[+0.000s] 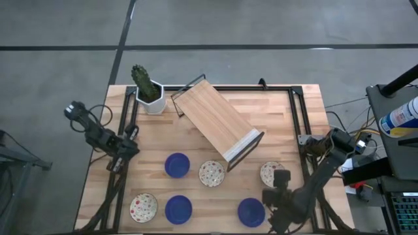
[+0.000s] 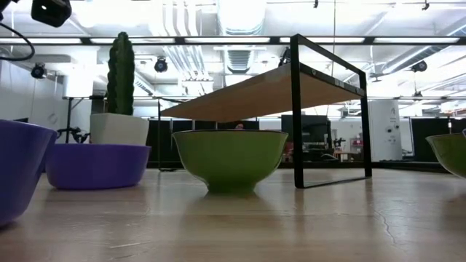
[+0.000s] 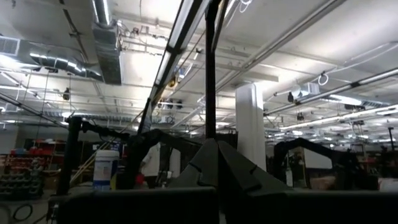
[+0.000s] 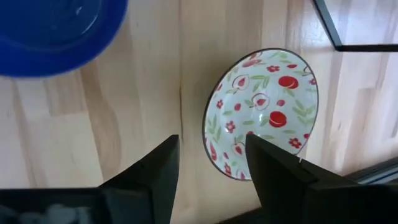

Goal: Pick & Place Mini bowls
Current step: Put the top right white patterned bowl on the shelf

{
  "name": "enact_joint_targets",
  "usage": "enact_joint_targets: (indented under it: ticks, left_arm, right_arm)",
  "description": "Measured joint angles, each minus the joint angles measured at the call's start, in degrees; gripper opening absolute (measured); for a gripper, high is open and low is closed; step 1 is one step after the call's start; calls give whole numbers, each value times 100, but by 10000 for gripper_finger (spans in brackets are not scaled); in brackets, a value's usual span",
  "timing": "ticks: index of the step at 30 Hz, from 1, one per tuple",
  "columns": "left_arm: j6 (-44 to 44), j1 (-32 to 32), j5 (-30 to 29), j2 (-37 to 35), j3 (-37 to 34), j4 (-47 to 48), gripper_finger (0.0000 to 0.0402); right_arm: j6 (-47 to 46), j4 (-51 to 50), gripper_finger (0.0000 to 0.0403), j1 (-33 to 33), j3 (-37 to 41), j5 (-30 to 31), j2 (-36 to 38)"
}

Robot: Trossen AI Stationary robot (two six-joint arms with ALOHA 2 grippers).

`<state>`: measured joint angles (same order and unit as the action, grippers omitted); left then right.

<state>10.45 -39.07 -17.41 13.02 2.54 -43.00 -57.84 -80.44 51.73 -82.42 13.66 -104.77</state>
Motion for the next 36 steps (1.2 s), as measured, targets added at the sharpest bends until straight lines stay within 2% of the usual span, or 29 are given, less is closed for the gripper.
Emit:
enact_joint_targets:
  ticks: [11,21,36]
  left_arm:
    - [-247,-1,1,442,1,-101,0]
    - [-274,-2,2,601,-1,-160,0]
    - [-291,0,0,599,0,-161,0]
  right_arm:
    - [-480,933,166,90,705,109,-32]
    - [-702,931,154,90,1199,114,-31]
    - [-823,1067,64,87,1371,128,-31]
